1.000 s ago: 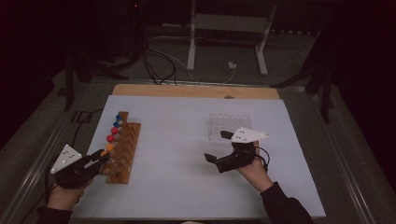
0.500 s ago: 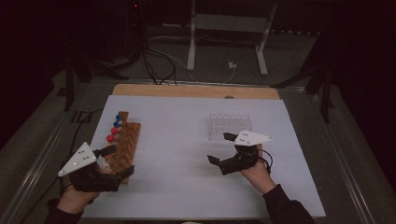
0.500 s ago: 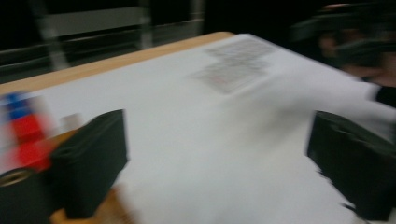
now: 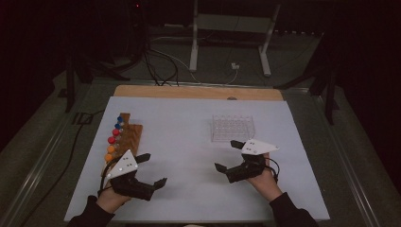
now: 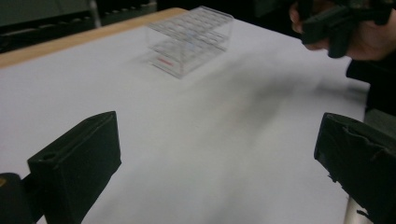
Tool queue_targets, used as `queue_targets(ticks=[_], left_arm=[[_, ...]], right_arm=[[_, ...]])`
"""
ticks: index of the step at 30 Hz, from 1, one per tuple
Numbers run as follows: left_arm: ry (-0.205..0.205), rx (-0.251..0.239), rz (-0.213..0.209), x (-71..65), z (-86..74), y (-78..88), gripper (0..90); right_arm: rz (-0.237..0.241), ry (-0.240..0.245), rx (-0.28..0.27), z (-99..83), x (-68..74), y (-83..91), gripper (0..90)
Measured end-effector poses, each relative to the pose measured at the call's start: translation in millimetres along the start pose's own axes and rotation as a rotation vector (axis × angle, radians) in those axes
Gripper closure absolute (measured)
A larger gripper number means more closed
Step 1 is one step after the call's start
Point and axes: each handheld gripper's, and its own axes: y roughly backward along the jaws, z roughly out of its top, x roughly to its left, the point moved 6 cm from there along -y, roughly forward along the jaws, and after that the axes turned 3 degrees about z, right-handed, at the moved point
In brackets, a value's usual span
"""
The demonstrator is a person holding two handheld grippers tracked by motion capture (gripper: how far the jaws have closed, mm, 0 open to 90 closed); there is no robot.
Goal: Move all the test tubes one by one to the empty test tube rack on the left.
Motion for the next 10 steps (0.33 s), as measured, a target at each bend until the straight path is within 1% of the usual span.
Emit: queue_targets(ticks=[2,4,5,7,10], left_arm=[[-0.004,0.015,-0.016,-2.7,-6.5,-6.3,1.4],[-0.008,0.027,-0.020,-4.3,-13.3,-12.4,1.4],[-0.016,0.035,-0.022,-5.1,-16.2,-14.9,1.4],[-0.030,0.043,-0.015,-5.4,-19.9,-18.1,1.4],[-0.035,0.033,-0.007,-3.3,-20.6,-18.2,1.4]], right_arm=[[-0.003,0.002,0.005,-3.8,-0.4,0.5,0.0],[-0.012,0.010,0.012,-7.6,-0.8,0.7,0.0],[-0.013,0.014,0.013,-9.2,-1.1,0.7,0.0],[-0.011,0.009,0.014,-11.6,-1.9,0.6,0.0],[-0.011,0.009,0.013,-12.8,-2.2,1.3,0.0]])
